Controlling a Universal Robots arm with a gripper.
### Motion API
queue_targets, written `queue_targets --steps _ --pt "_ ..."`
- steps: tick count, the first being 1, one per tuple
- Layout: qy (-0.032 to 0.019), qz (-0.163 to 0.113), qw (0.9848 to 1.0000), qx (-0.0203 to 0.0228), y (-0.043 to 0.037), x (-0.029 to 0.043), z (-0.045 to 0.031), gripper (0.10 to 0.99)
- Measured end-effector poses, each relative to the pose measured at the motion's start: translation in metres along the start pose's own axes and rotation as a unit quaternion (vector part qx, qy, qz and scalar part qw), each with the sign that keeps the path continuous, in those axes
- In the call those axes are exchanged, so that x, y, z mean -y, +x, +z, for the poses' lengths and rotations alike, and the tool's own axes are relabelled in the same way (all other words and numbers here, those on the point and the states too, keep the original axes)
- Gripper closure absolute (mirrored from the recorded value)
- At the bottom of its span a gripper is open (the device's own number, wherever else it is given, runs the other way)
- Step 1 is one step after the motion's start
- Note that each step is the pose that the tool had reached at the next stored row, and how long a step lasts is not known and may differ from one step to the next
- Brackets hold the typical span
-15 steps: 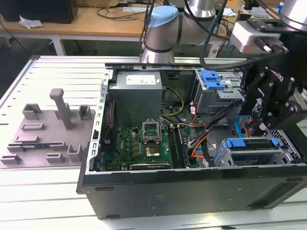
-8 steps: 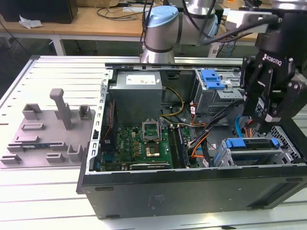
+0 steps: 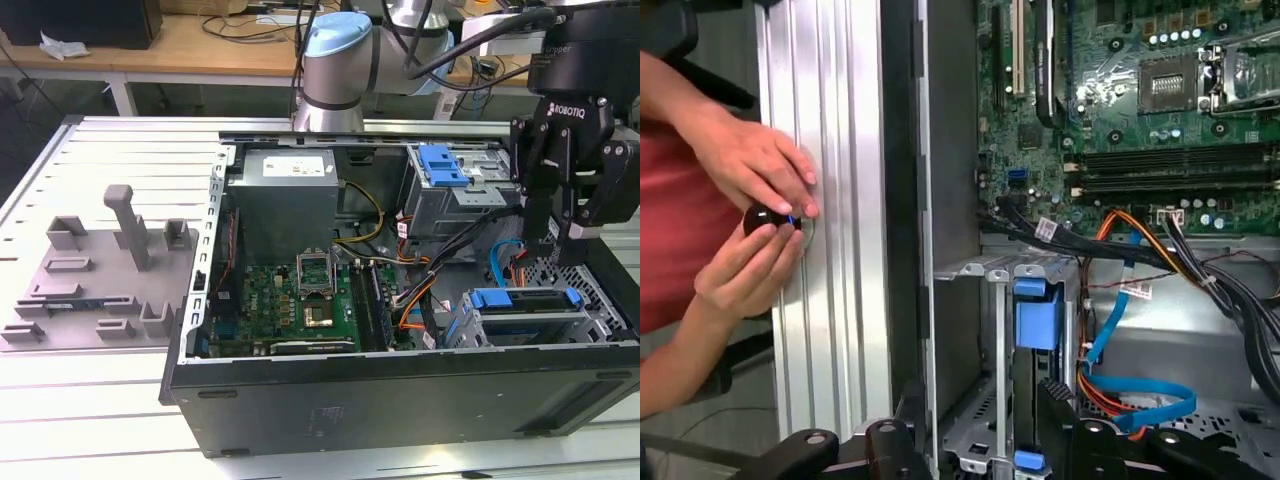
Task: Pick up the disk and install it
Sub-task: 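Insert the first disk wire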
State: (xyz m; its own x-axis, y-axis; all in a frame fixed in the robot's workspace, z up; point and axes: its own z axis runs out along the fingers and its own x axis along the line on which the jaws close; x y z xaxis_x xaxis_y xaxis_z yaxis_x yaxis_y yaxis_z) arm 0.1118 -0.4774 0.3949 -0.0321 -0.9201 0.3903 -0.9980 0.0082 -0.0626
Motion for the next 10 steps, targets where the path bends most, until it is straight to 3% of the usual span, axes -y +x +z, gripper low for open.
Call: queue_targets --steps 4,7,9,10 --pt "-0.0080 0.021 0.9997 -0.0013 -0.0011 -0.0002 0.0019 0.522" --pt "-0.0100 0.029 0.9995 -0.0035 -0.0030 -0.0008 0.0039 0.522" --pt "-0.0098 0.029 0.9995 -0.0079 -0.0069 -0.0009 0.0029 0.522" --pt "-0.0095 0.029 0.9994 -0.0130 -0.0108 -0.0010 0.0015 0.522"
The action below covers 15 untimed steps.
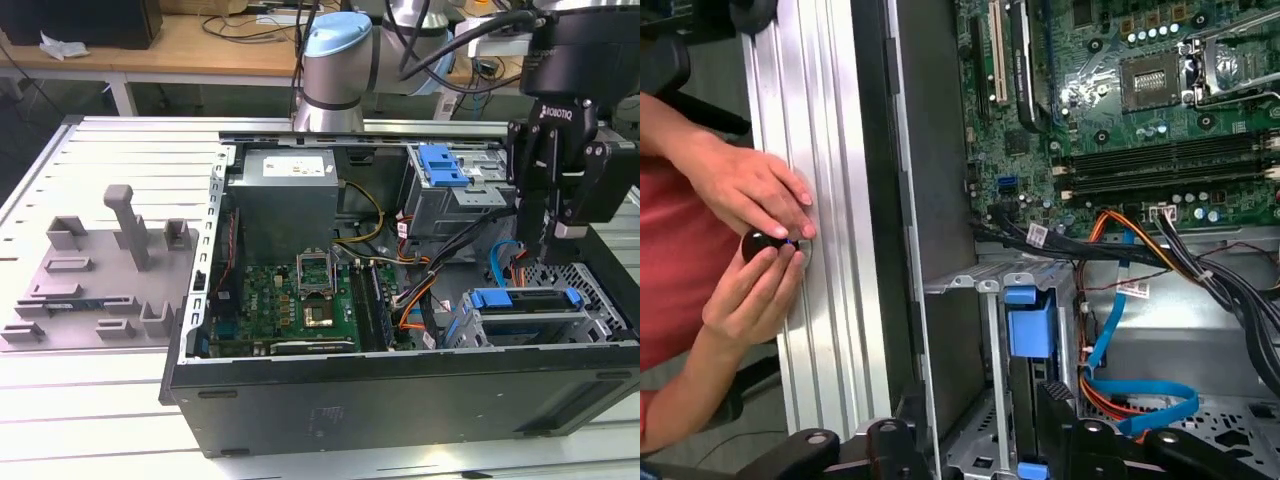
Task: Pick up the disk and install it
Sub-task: 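Insert the first disk wire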
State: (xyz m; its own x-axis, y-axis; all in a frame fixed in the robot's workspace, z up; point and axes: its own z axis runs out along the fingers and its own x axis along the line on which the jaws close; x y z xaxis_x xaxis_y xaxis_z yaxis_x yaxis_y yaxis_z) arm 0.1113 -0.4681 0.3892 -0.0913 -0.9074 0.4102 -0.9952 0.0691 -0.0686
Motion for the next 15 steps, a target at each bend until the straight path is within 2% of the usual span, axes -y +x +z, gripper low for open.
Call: queue_targets --steps 1,3,6,8,10,11,15 --pt "0.0004 0.000 1.0000 -0.0043 -0.0031 -0.0003 -0.0014 0.537" --pt "0.0009 0.000 0.9999 -0.0102 -0.0095 -0.0008 -0.0043 0.675" --pt "0.0015 -0.001 0.9999 -0.0158 -0.0230 -0.0017 -0.0105 0.675" --pt "0.0019 -0.001 0.9998 -0.0206 -0.0368 -0.0005 -0.0166 0.675" --pt "0.0019 -0.001 0.9998 -0.0221 -0.0415 0.0061 -0.0181 0.675" --pt "0.0014 -0.001 0.9998 -0.0222 -0.0434 0.0127 -0.0181 0.675" --pt "-0.0005 -0.002 0.9997 -0.0223 -0.0480 0.0314 -0.0175 0.675"
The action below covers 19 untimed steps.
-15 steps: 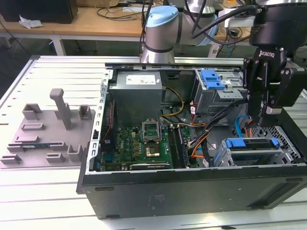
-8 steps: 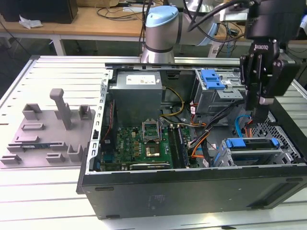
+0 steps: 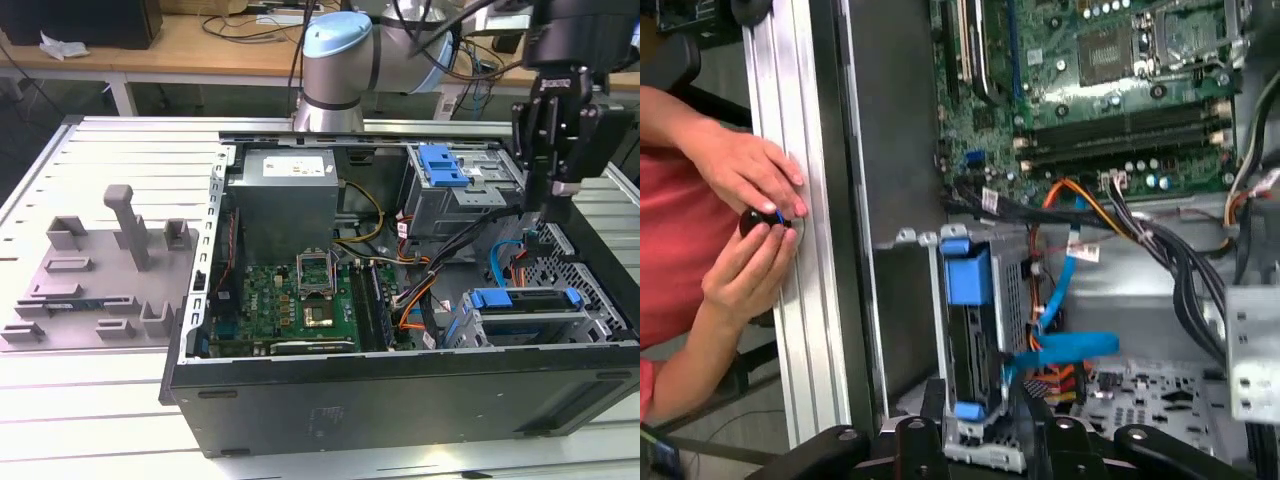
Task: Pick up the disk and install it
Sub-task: 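Insert the first disk wire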
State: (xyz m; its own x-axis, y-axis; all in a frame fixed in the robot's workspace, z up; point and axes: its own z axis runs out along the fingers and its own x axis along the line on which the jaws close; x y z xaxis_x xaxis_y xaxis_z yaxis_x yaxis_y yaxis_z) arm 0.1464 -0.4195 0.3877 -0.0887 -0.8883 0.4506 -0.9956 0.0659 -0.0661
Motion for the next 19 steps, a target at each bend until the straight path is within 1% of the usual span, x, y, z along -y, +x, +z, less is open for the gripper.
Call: queue_targets --steps 1,4,5,8,14,15,19 --pt "-0.0004 0.000 1.0000 -0.0015 -0.0036 0.0044 0.0024 0.675" --pt "-0.0001 0.000 1.0000 -0.0055 -0.0082 0.0090 0.0072 0.675" --pt "-0.0003 0.000 1.0000 -0.0078 -0.0114 0.0092 0.0128 0.675" --pt "-0.0010 0.002 1.0000 -0.0085 -0.0153 0.0087 0.0203 0.675" --pt "-0.0010 0.002 1.0000 -0.0089 -0.0176 0.0084 0.0248 0.690" --pt "-0.0010 0.002 1.0000 -0.0089 -0.0178 0.0083 0.0254 0.765" --pt "-0.0010 0.002 1.0000 -0.0089 -0.0202 0.0080 0.0303 0.765"
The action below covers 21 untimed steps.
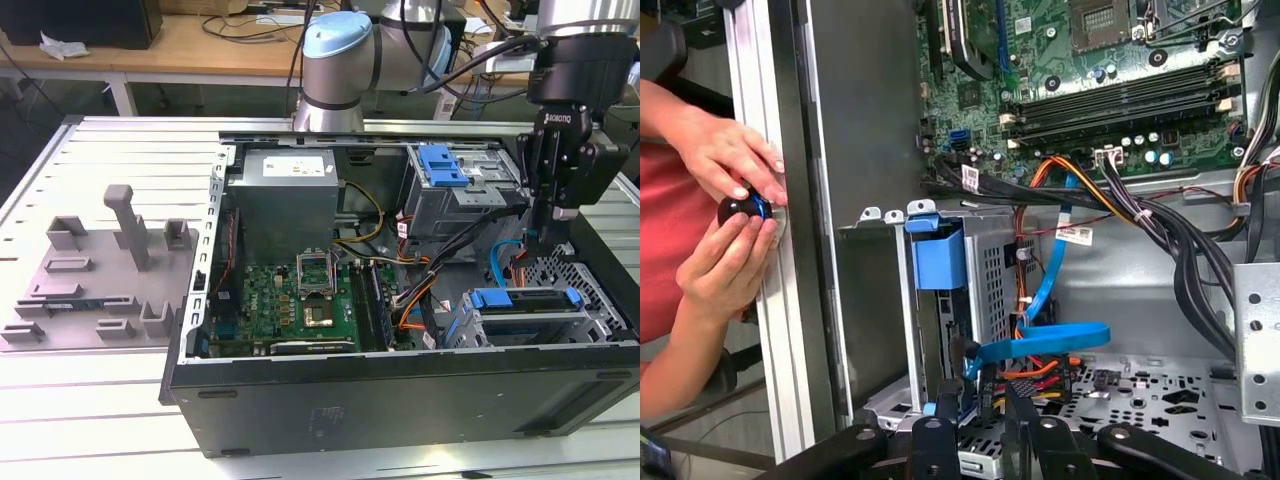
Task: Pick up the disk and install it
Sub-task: 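Insert the first disk wire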
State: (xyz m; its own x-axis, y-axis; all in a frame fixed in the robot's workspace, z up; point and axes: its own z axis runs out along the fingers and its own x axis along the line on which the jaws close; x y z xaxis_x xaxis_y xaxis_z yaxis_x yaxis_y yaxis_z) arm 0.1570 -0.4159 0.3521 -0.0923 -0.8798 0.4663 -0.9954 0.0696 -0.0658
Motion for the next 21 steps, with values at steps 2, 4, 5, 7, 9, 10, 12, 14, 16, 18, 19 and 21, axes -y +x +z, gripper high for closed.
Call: queue_targets --steps 2,4,5,7,9,10,12,14,16,18,19,21 --pt "0.0000 0.000 1.0000 0.0000 -0.0009 -0.0001 0.0017 0.765" --pt "0.0000 0.000 1.0000 0.0000 -0.0020 -0.0002 0.0040 0.765" --pt "0.0000 0.000 1.0000 0.0000 -0.0025 -0.0003 0.0050 0.765" --pt "0.0012 0.001 1.0000 0.0000 -0.0031 -0.0012 0.0062 0.765" --pt "0.0038 0.003 1.0000 0.0003 -0.0034 -0.0027 0.0070 0.765" --pt "0.0049 0.004 1.0000 0.0004 -0.0035 -0.0035 0.0073 0.765" --pt "0.0078 0.007 0.9999 0.0005 -0.0038 -0.0044 0.0079 0.765" --pt "0.0097 0.009 0.9999 0.0006 -0.0042 -0.0044 0.0086 0.765" --pt "0.0100 0.010 0.9999 0.0006 -0.0044 -0.0045 0.0092 0.765" --pt "0.0088 0.014 0.9999 0.0003 -0.0050 -0.0048 0.0103 0.765" --pt "0.0078 0.016 0.9998 0.0002 -0.0053 -0.0050 0.0106 0.765" --pt "0.0071 0.018 0.9998 0.0001 -0.0068 -0.0051 0.0101 0.765"
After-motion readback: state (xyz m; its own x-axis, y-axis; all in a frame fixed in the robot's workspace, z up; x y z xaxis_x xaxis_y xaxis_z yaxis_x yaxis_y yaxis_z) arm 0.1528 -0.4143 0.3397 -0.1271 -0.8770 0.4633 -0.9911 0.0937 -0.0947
